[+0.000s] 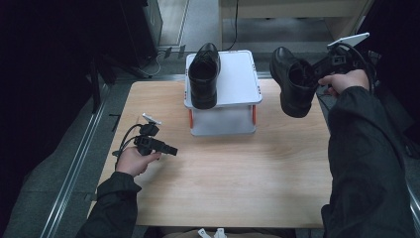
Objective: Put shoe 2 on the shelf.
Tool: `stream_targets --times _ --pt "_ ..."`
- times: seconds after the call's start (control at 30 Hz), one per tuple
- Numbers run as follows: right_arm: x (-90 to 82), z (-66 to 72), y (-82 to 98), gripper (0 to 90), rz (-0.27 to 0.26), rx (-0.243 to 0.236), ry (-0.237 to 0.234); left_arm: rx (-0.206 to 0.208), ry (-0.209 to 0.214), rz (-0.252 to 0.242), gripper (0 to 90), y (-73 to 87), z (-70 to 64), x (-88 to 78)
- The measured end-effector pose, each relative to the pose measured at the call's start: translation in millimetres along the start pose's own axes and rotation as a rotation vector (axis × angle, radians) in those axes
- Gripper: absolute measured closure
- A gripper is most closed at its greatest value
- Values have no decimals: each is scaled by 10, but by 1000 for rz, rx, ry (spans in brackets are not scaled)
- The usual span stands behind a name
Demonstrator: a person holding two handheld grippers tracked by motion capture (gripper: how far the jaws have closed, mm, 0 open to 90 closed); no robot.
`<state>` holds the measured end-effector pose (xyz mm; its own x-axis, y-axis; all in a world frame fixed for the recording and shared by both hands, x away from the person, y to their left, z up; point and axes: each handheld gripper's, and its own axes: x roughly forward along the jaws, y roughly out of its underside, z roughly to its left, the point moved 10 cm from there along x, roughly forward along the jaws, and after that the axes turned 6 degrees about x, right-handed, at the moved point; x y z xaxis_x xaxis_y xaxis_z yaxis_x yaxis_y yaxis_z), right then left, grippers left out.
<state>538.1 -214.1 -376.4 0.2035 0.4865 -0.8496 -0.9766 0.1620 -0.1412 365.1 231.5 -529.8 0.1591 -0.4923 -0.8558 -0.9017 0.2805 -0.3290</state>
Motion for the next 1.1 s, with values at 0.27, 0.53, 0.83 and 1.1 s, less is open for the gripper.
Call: stream_targets --times 0.27,0.53,0.83,1.1 --pt "-27 340 -140 838 -12 -12 24 8 1 7 475 10 3 5" --pt "144 768 -199 841 -22 -59 34 29 3 17 475 13 -18 20" --pt "514 1256 -189 840 9 -137 47 36 7 28 475 8 2 29" --pt "722 1479 -148 813 22 -167 77 41 7 31 475 12 4 36"
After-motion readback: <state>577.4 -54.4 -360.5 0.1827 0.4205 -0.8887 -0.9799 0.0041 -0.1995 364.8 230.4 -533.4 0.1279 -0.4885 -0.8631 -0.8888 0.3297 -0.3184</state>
